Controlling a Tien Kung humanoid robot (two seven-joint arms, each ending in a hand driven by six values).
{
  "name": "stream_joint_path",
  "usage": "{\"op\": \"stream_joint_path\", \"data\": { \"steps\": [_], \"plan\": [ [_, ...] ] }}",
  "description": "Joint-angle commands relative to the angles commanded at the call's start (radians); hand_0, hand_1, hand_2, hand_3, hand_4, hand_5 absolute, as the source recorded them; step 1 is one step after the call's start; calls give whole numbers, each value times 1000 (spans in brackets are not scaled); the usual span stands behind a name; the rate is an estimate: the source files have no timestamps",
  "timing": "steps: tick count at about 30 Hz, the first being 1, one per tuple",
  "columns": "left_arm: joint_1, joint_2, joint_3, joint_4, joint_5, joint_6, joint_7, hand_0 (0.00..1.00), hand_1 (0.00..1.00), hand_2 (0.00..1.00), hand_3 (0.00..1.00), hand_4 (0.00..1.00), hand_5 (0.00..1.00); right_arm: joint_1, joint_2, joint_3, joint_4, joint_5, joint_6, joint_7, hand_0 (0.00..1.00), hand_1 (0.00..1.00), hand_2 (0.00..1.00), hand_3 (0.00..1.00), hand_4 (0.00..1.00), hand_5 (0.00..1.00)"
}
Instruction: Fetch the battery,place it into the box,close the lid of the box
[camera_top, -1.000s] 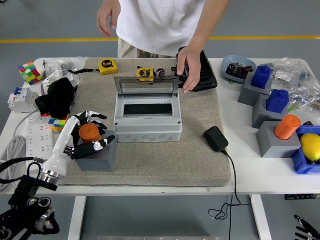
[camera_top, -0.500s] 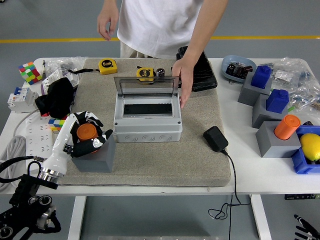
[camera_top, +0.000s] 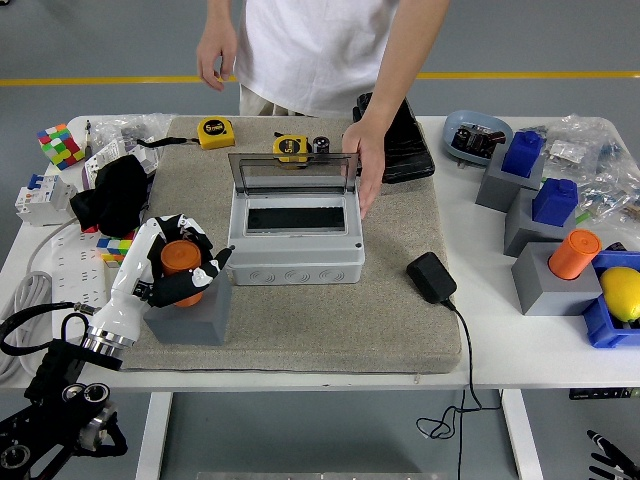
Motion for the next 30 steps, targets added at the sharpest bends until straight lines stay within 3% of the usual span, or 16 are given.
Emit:
{"op": "stream_joint_path", "data": {
  "steps": [11, 17, 23, 30],
  "plan": [
    [-72, 43, 16, -76, 73, 3, 20, 168, 172, 264, 323, 717, 2, 0, 2, -1, 0, 0, -3, 0, 635, 691, 672, 549, 912, 496],
    [-176, 49, 51, -104, 188, 13, 144, 166, 170, 263, 322, 705, 2, 1, 2, -13, 0, 5, -6, 0, 635, 690, 672, 549, 913, 495],
    [-316, 46, 149, -71, 388, -2, 314, 165, 164, 263, 326, 696, 2, -2, 6, -30, 0, 16, -7, 1, 634, 690, 670, 548, 911, 490],
    [-443, 46, 272, -56, 570, -13, 447, 164, 163, 263, 328, 696, 2, -2, 6, -43, 0, 26, -11, -2, 634, 689, 670, 548, 910, 487]
  ]
}}
